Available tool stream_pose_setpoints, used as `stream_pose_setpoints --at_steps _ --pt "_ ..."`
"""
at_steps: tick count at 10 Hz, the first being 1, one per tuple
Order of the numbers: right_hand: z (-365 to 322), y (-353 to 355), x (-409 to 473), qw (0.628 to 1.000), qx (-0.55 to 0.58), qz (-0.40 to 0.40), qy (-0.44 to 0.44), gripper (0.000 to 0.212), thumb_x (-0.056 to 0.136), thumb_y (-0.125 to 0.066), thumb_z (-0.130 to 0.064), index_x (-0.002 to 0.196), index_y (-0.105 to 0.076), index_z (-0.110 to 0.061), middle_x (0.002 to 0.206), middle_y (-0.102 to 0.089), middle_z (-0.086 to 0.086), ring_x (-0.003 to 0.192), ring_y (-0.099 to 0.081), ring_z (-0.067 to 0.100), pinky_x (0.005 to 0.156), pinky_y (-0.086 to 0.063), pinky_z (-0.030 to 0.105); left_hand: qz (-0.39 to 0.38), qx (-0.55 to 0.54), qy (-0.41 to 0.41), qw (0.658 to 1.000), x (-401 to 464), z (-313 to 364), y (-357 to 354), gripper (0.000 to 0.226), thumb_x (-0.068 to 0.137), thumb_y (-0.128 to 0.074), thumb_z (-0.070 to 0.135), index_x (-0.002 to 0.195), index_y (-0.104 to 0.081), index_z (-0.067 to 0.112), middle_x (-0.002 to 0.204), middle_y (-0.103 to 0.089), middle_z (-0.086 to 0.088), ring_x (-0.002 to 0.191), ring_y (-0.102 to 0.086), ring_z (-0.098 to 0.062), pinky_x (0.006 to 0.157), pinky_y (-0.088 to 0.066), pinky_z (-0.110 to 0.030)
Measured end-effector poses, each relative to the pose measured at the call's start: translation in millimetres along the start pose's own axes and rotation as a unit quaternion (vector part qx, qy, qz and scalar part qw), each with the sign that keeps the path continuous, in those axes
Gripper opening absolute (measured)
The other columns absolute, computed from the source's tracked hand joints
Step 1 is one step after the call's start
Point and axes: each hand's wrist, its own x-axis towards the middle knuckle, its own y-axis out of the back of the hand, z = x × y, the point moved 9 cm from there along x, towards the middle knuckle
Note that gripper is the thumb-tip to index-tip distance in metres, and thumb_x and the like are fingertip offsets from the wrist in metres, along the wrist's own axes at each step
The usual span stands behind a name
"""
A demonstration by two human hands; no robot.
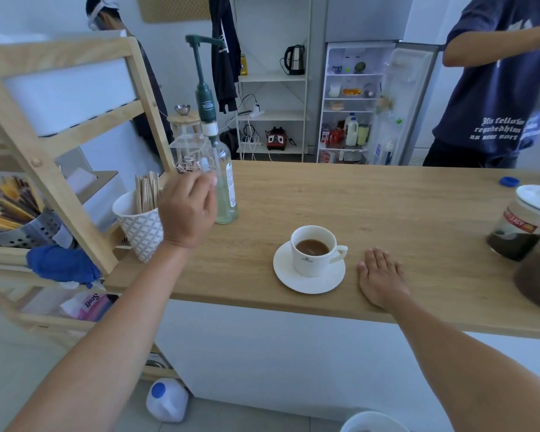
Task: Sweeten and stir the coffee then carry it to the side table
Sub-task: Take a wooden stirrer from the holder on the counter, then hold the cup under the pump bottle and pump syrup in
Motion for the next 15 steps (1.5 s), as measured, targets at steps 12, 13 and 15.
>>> stream_pose_setpoints --at_steps 12,13,15 --pt "11.8 43.5 10.2 0.908 0.401 0.009 -0.119 0.044 0.097 -0.035 -0.034 0.120 -0.060 -0.007 0.106 -0.069 0.011 0.102 -0.058 0.027 0.085 -0.042 0.032 -0.395 -0.205 0.304 0.843 -137.7 77.6 -104.5 0.050 0.088 -0.052 0.051 0.119 -0.066 0.014 0.115 -0.061 -0.007 0.112 -0.056 -0.024 0.092 -0.046 -0.032" --pt "-1.7 40.9 4.0 0.849 0.493 -0.117 -0.149 0.047 0.090 -0.051 -0.047 0.117 -0.057 -0.008 0.084 -0.060 0.005 0.080 -0.058 0.022 0.077 -0.046 0.033 -0.471 -0.256 0.554 0.637 -149.5 67.8 -125.5 0.063 0.083 -0.055 0.062 0.127 -0.054 0.017 0.129 -0.051 -0.006 0.119 -0.051 -0.025 0.105 -0.043 -0.041" --pt "-30.3 23.9 -17.0 0.773 0.550 -0.257 -0.185 0.074 0.080 -0.069 -0.045 0.131 -0.041 0.002 0.115 -0.056 0.020 0.091 -0.060 0.032 0.093 -0.050 0.040 -0.498 -0.335 0.689 0.406 -147.2 98.7 -117.3 0.051 0.077 -0.070 0.056 0.109 -0.048 0.022 0.087 -0.051 -0.001 0.092 -0.052 -0.021 0.093 -0.043 -0.038"
